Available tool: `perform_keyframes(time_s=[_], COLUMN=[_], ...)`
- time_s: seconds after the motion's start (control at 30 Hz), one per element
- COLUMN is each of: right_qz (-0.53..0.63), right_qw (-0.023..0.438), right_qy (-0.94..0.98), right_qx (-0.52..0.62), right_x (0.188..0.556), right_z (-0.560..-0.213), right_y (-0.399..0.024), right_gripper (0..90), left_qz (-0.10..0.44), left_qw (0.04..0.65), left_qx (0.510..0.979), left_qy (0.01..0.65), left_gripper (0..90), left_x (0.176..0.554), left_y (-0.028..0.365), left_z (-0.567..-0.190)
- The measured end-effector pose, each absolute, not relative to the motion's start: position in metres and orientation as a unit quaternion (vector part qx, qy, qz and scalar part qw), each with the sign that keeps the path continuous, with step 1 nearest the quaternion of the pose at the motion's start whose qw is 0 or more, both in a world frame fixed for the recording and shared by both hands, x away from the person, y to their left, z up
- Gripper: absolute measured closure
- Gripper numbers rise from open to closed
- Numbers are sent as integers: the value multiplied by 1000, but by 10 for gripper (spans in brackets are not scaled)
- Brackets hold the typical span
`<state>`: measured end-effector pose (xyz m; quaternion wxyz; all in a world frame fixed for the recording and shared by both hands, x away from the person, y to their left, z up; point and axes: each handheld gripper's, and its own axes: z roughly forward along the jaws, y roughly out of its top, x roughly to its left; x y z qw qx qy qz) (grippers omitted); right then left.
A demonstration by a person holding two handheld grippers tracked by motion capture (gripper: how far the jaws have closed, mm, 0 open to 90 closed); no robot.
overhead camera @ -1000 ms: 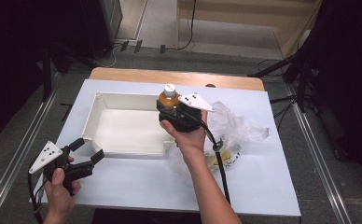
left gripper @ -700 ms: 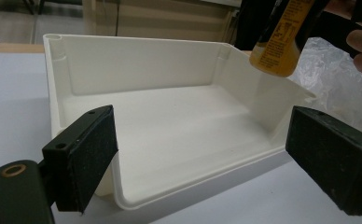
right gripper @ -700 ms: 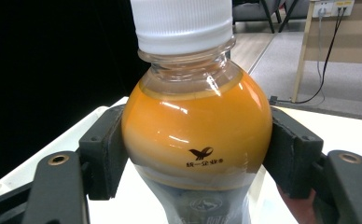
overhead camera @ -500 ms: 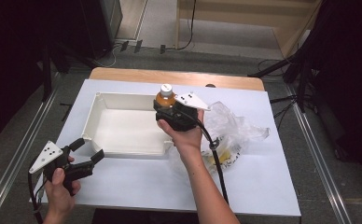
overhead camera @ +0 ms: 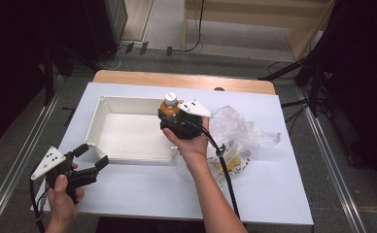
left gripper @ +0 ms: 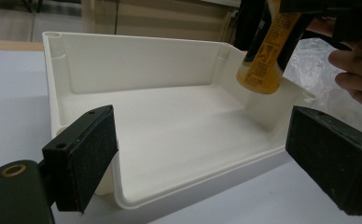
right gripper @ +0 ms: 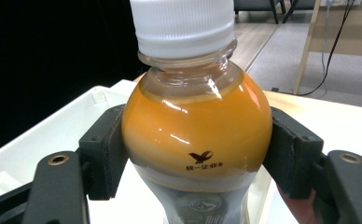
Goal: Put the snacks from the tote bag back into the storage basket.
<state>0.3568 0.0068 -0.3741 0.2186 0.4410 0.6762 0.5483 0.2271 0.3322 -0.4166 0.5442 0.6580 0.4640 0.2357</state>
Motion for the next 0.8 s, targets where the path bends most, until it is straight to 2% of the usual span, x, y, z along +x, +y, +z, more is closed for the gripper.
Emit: perform_keyframes(time_s=[0.8], right_qz=[500], right_qw=[204], right_qy=[712], right_qx=[449], right_x=[361], right_z=[-414], right_y=[12], right_gripper=[314], left_qz=[230], left_qw=[545], left_qx=[658], left_qy=[466], left_gripper=[93], left_x=[228], left_y=[330], left_z=[-418])
